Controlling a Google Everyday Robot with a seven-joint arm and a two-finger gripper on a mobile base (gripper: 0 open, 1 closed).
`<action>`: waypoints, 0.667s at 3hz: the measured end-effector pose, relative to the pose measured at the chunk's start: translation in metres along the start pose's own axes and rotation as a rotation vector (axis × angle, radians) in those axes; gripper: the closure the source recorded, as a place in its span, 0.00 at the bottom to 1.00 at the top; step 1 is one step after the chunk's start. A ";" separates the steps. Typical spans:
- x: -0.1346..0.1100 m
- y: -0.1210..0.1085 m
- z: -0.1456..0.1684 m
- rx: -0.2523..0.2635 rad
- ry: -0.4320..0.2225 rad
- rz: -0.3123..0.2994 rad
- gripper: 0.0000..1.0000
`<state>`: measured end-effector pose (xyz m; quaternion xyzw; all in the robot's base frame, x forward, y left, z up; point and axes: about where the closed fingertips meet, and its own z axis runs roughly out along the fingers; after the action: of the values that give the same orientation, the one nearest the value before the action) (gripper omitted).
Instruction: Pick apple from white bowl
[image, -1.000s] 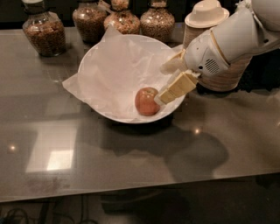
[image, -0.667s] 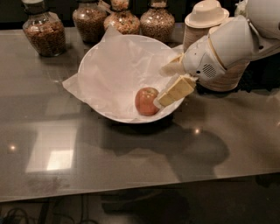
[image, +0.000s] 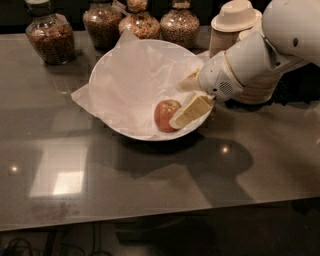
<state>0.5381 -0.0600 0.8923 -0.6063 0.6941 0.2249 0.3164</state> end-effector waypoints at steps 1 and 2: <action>0.006 -0.001 0.009 -0.013 0.014 0.007 0.27; 0.009 -0.001 0.018 -0.025 0.023 0.007 0.26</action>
Offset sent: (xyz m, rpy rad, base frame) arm 0.0056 0.0077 -0.0287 -0.0314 0.0371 0.0130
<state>0.5410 -0.0539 0.8737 -0.6104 0.6970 0.2273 0.3000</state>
